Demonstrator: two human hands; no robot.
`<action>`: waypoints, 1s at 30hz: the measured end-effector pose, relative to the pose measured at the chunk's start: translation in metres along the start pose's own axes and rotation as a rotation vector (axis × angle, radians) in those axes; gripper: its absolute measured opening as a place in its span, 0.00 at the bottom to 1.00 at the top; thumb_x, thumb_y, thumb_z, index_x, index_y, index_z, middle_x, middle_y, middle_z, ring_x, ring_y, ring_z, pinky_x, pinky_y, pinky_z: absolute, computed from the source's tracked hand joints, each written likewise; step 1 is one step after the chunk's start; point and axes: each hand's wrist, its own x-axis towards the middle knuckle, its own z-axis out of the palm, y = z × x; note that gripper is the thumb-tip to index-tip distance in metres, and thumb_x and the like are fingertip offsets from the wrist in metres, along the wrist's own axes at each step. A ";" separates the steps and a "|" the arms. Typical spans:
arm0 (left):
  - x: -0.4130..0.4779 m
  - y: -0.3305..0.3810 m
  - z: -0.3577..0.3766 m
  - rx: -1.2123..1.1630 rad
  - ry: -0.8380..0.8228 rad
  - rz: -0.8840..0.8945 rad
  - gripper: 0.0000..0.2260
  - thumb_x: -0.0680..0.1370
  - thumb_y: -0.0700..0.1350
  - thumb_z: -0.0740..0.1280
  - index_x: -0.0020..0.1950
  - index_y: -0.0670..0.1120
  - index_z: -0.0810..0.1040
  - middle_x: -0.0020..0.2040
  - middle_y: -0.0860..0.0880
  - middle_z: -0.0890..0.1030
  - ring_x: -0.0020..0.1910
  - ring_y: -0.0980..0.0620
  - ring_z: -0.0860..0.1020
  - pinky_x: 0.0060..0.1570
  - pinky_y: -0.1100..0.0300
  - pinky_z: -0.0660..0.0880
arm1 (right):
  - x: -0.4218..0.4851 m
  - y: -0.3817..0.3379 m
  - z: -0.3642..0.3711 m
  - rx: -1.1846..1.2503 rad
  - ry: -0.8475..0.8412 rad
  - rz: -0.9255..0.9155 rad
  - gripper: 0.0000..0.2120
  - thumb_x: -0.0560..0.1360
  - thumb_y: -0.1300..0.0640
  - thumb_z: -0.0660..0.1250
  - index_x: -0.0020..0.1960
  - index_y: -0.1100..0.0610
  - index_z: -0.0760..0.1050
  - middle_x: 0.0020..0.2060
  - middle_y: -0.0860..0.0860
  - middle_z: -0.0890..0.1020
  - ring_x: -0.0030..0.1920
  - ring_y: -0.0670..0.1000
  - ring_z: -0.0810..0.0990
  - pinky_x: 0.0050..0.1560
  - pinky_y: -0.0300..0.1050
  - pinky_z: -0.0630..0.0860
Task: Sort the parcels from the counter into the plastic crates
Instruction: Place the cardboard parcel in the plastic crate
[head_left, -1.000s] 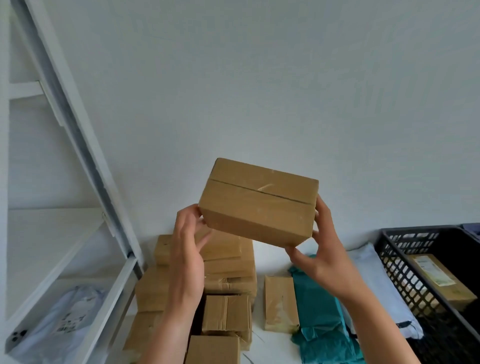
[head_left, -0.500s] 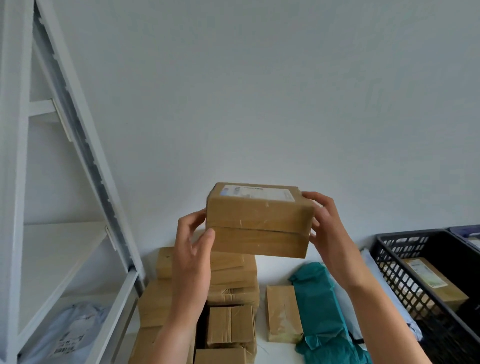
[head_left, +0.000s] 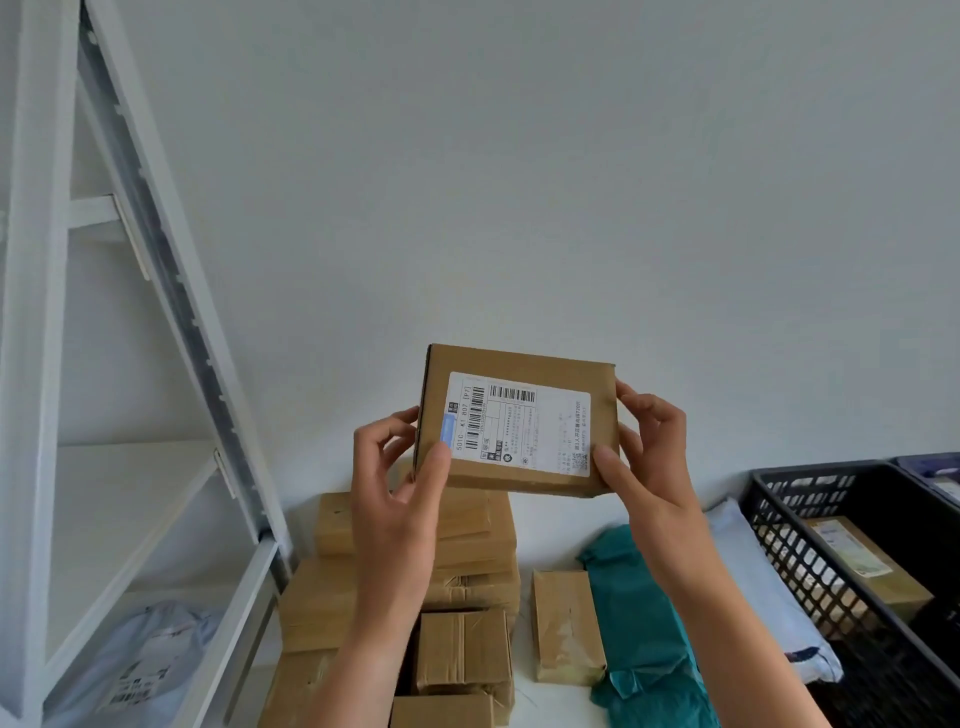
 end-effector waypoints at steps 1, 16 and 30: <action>0.008 0.000 -0.003 0.003 -0.004 -0.001 0.14 0.77 0.52 0.75 0.60 0.53 0.76 0.59 0.55 0.84 0.63 0.55 0.81 0.53 0.67 0.79 | -0.001 0.001 -0.002 0.000 0.013 0.021 0.22 0.79 0.55 0.65 0.70 0.44 0.62 0.74 0.42 0.72 0.72 0.52 0.76 0.57 0.48 0.81; 0.064 -0.017 -0.006 0.136 -0.415 -0.199 0.18 0.68 0.60 0.69 0.54 0.54 0.82 0.67 0.63 0.80 0.60 0.55 0.83 0.56 0.57 0.77 | -0.041 0.033 -0.006 0.193 -0.483 0.614 0.46 0.68 0.41 0.81 0.78 0.36 0.59 0.69 0.56 0.80 0.68 0.61 0.81 0.62 0.57 0.80; -0.010 -0.055 -0.019 0.098 -0.637 -0.397 0.34 0.77 0.56 0.73 0.78 0.68 0.60 0.72 0.62 0.77 0.69 0.58 0.78 0.64 0.58 0.74 | -0.024 0.049 -0.026 0.000 -0.347 0.522 0.41 0.70 0.37 0.78 0.75 0.25 0.58 0.71 0.47 0.79 0.68 0.53 0.81 0.68 0.56 0.78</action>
